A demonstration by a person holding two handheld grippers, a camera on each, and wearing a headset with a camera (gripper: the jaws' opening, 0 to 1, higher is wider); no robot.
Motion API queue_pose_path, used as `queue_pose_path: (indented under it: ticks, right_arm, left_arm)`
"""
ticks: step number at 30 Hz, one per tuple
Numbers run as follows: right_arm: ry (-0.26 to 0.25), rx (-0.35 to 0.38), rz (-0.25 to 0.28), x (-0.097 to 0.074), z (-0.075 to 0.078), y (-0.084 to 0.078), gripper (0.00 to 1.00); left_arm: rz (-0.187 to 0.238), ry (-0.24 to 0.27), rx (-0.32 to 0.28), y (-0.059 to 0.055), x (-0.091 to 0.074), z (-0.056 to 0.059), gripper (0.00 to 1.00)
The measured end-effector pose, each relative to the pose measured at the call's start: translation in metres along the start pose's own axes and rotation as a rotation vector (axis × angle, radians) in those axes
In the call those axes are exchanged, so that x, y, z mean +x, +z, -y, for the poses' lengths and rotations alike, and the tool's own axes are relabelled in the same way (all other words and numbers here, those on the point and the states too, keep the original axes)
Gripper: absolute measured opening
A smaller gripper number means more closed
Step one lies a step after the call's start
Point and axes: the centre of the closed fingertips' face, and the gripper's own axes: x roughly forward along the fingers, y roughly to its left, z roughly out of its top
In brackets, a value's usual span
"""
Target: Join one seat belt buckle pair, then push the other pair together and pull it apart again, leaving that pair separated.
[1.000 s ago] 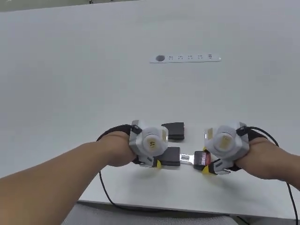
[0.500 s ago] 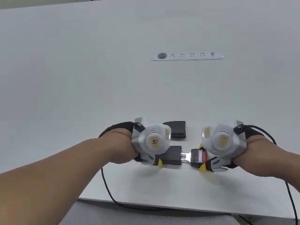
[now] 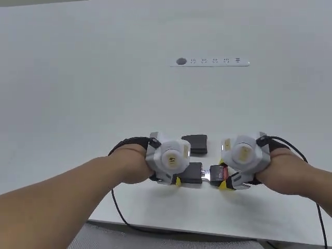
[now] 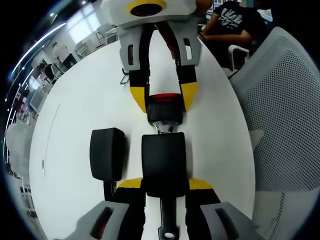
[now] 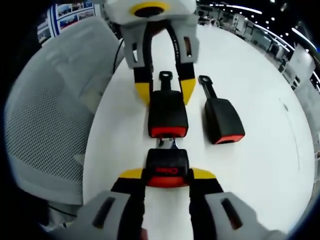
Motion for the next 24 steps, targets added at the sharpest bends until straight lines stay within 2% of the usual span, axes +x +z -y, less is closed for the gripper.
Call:
queue_pose_path:
  ticks: [6, 11, 15, 18, 19, 24]
  right_arm:
    - [-0.003, -0.009, -0.013, 0.0, 0.001, 0.001, 0.32]
    - [0.001, -0.017, -0.02, 0.004, 0.001, 0.008, 0.32]
    - [0.001, -0.007, -0.012, 0.004, 0.001, 0.009, 0.32]
    - [-0.012, 0.039, -0.005, 0.003, -0.001, 0.011, 0.32]
    - [-0.008, 0.018, 0.0, 0.0, -0.003, 0.011, 0.32]
    - [-0.006, 0.022, 0.001, 0.003, -0.003, 0.011, 0.32]
  left_arm:
    - [-0.012, -0.007, 0.017, 0.001, 0.001, 0.001, 0.29]
    - [-0.013, -0.015, 0.022, 0.0, 0.0, 0.001, 0.29]
    - [-0.02, -0.012, 0.02, 0.0, 0.0, 0.001, 0.29]
    - [-0.036, -0.015, 0.019, -0.001, 0.001, 0.003, 0.29]
    - [-0.034, -0.012, 0.026, -0.001, 0.001, 0.002, 0.29]
    - [-0.031, -0.006, 0.019, -0.002, 0.001, 0.002, 0.29]
